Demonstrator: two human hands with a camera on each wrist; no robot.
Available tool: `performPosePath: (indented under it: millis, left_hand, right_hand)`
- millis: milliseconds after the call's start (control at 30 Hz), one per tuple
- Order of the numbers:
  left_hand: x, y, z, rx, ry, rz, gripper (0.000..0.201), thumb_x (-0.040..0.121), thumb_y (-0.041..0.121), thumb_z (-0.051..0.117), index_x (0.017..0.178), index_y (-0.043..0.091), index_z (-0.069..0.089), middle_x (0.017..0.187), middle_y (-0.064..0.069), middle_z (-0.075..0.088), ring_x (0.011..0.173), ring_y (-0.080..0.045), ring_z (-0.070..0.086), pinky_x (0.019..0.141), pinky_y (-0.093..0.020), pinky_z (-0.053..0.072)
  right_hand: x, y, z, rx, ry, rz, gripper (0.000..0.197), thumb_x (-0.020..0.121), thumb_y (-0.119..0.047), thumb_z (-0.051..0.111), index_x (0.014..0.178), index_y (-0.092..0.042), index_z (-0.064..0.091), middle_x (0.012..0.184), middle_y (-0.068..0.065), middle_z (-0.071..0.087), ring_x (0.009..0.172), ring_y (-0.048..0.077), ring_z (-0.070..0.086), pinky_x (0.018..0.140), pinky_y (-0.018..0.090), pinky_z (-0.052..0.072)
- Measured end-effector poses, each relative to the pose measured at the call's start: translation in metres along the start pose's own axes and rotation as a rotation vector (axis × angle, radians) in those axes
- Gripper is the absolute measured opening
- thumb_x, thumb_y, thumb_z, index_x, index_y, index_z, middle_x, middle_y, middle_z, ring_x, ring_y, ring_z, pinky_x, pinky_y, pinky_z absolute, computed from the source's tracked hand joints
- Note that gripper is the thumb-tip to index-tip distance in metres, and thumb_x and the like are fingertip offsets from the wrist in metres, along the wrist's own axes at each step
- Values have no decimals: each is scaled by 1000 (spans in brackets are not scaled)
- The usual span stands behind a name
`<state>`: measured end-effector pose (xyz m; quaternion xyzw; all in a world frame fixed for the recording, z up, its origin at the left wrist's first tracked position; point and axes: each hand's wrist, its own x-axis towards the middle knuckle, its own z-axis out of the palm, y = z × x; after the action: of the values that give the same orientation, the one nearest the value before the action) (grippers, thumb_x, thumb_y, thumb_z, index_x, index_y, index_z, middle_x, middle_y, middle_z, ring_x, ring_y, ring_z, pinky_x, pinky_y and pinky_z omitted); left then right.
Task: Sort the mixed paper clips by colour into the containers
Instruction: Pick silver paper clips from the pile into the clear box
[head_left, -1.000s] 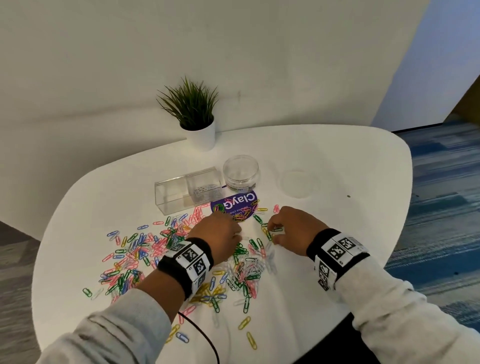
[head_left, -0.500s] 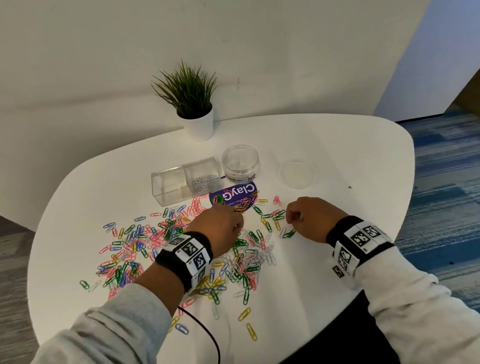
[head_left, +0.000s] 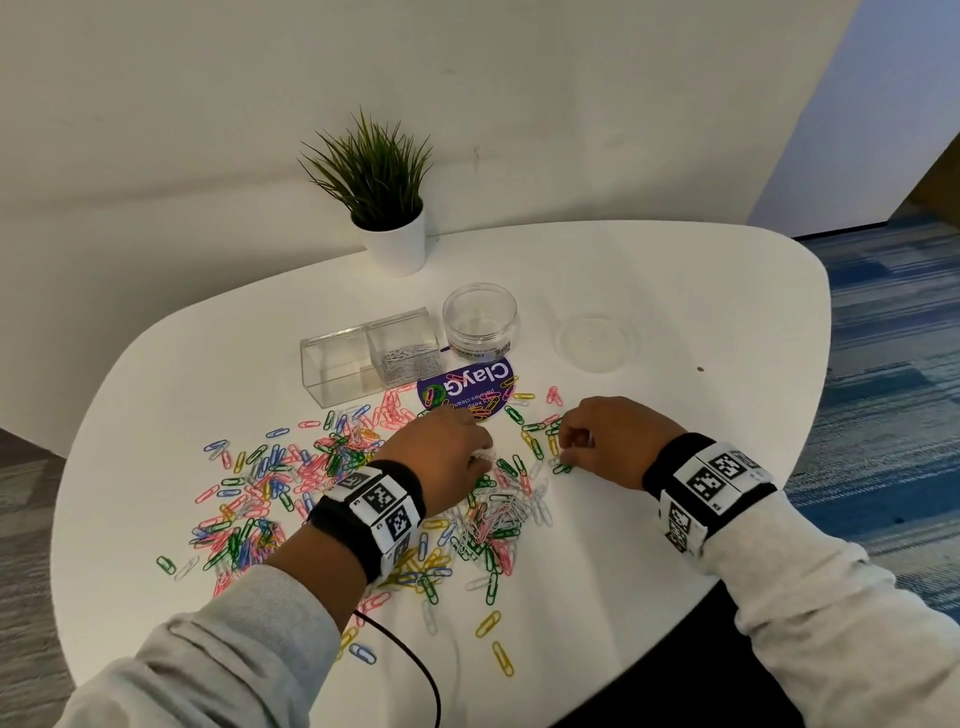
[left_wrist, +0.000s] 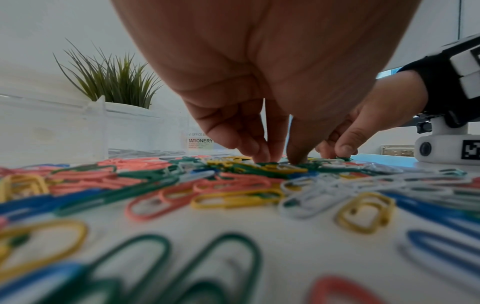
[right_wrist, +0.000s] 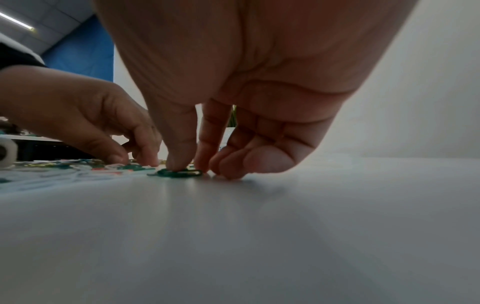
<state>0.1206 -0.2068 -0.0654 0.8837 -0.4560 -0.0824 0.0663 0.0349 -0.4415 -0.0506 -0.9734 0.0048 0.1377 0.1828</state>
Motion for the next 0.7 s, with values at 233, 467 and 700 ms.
performPosePath:
  millis: [233, 467, 700]
  left_hand:
    - [1, -4, 2, -46, 6, -25, 27, 100, 17, 47, 119, 20, 66, 112, 0, 61, 108, -22, 52, 93, -34, 43]
    - [0, -2, 0, -43, -13, -33, 26, 97, 32, 54, 115, 19, 67, 109, -2, 61, 108, -22, 51, 92, -37, 45]
    - [0, -1, 3, 7, 65, 35, 14, 95, 21, 51, 94, 19, 65, 94, 0, 60, 91, -22, 53, 78, -33, 45]
  right_hand:
    - [-1, 2, 0, 29, 1, 21, 29, 91, -11, 49, 108, -24, 67, 104, -6, 62, 94, 15, 58, 85, 27, 47]
    - [-1, 0, 1, -12, -19, 4, 14, 91, -37, 61, 103, -30, 64, 98, -8, 55, 89, 13, 55, 80, 28, 47]
    - [-2, -9, 7, -92, -21, -52, 7, 93, -28, 54, 94, -23, 59, 97, -7, 51, 85, 17, 57, 75, 30, 49]
